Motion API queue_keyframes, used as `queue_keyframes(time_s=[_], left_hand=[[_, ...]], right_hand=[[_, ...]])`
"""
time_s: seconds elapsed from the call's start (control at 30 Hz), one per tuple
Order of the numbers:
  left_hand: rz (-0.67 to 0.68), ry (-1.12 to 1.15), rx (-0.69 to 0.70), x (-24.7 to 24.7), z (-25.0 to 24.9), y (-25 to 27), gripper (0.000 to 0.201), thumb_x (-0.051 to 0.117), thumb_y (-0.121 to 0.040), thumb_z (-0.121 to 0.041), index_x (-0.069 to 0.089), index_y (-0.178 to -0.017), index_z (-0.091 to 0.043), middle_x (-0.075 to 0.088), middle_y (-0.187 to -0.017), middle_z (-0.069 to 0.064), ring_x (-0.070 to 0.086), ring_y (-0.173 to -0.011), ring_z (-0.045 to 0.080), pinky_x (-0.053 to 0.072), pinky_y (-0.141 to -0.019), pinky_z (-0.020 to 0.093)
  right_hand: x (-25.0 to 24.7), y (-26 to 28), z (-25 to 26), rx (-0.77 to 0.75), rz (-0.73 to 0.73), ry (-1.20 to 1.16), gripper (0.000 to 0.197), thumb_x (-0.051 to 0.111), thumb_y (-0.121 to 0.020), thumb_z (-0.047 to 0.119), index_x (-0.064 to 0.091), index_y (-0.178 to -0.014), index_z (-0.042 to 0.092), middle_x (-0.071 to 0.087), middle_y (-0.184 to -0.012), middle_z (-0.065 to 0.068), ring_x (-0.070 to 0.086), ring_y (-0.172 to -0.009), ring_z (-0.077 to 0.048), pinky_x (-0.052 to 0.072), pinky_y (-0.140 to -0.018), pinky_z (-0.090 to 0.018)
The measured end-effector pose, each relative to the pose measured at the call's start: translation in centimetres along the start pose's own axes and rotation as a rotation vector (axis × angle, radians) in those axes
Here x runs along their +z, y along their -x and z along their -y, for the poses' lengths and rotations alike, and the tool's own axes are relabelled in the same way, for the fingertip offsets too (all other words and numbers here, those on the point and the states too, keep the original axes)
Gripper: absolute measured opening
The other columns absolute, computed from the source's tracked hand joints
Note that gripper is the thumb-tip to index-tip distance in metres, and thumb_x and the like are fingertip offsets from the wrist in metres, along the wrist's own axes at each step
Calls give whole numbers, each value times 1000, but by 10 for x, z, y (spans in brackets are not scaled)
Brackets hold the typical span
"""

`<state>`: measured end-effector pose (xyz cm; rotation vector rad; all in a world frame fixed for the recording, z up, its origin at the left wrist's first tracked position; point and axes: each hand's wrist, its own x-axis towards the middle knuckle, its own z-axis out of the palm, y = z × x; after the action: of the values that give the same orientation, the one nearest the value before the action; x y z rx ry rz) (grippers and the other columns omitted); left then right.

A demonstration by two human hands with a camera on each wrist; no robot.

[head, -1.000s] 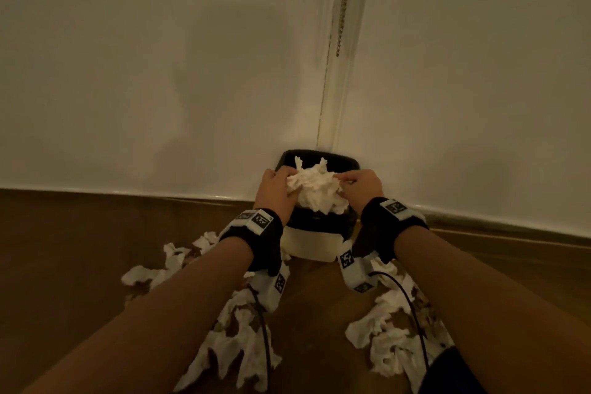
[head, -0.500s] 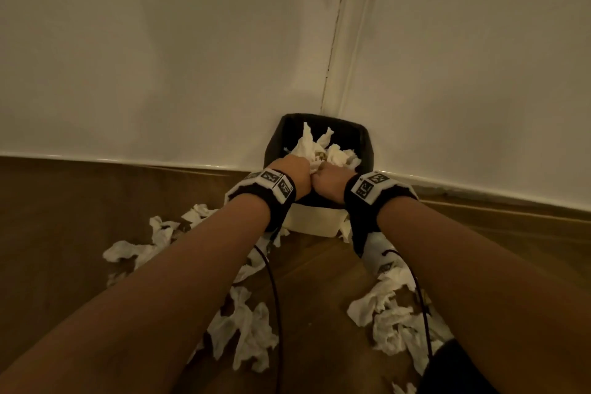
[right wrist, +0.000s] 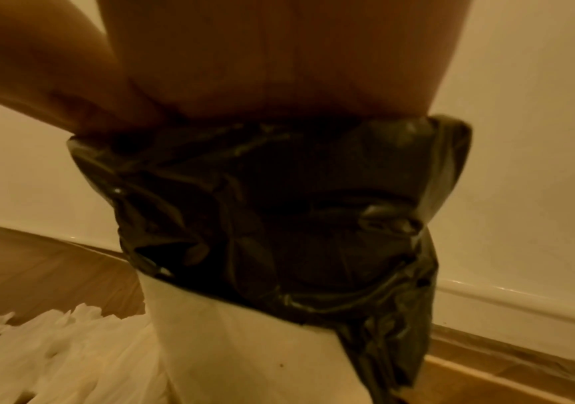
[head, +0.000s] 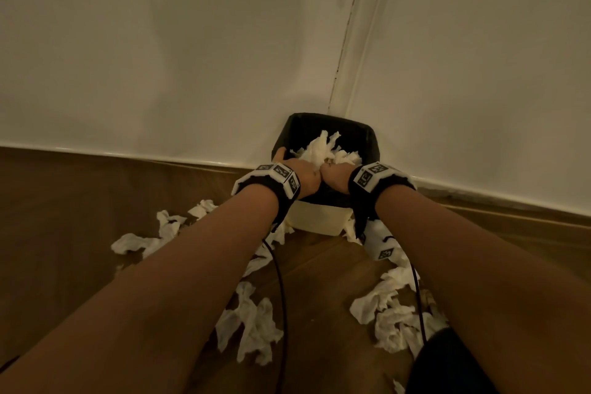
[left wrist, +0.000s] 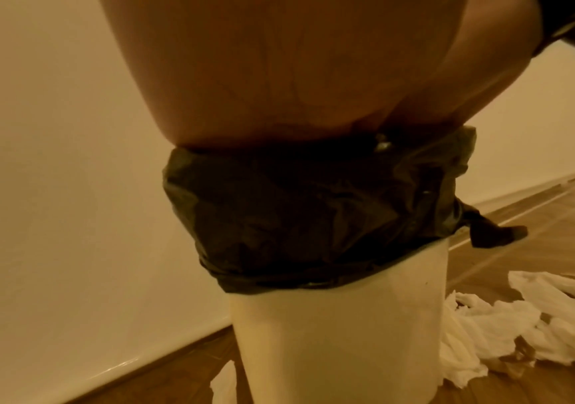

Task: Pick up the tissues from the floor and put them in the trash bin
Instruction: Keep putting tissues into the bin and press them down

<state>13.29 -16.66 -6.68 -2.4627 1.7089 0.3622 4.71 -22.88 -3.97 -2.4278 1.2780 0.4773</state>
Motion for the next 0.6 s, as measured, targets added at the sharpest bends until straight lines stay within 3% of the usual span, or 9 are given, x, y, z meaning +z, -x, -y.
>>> queue_keyframes(time_s=[0.07,0.13,0.2,0.27,0.3,0.37,0.5,0.6], left_hand=[[-76,36,9,-1,3,14,48,16,-100,-35,61,-107,-20,67,-103,1,55,-109,20,1,-113,51],[-194,122,5,1,8,28,44,17,-100,-35,55,-119,-23,62,-112,1,54,-113,20,2,-113,50],[-351,250,-33,4,15,42,39,23,-100,-32,50,-128,-25,52,-124,0,48,-119,18,7,-114,47],[-540,338,-74,10,22,61,36,30,-98,-29,49,-129,-28,48,-126,-2,46,-119,16,16,-113,43],[-613,371,-98,14,25,70,34,34,-97,-26,50,-127,-29,48,-125,-2,46,-117,16,20,-110,42],[-688,429,-156,23,28,86,34,40,-94,-22,52,-124,-29,49,-122,-1,45,-116,17,26,-105,39],[-665,481,-306,46,33,115,30,41,-93,-22,53,-119,-28,53,-118,-1,47,-113,20,30,-98,39],[-481,487,-395,67,34,137,29,37,-94,-25,52,-118,-28,63,-101,1,56,-100,22,34,-94,38]], right_hand=[[-3,5,0,-10,-73,-56,50,24,-103,28,21,-145,1,25,-150,-23,25,-138,-38,21,-113,-50],[-12,16,-4,-135,-107,8,43,28,-102,25,40,-134,-2,43,-137,-24,41,-127,-36,35,-105,-46],[-22,25,-10,-180,-136,6,36,31,-101,23,56,-114,0,58,-115,-19,54,-111,-33,43,-89,-35],[-26,33,-13,-190,-223,-36,34,33,-99,21,58,-84,4,59,-84,-10,57,-89,-28,41,-71,-30],[-27,35,-12,-195,-275,-50,33,34,-98,21,55,-79,4,56,-79,-8,55,-82,-25,39,-67,-29],[-26,43,-6,-232,-358,-5,31,36,-97,19,59,-86,3,61,-86,-12,57,-80,-25,41,-66,-29],[-12,65,13,-330,-413,3,27,43,-96,25,66,-99,11,64,-97,-10,60,-89,-26,51,-81,-37],[9,74,27,-394,-392,14,23,47,-95,32,61,-94,15,57,-88,-3,56,-86,-21,45,-74,-30]])
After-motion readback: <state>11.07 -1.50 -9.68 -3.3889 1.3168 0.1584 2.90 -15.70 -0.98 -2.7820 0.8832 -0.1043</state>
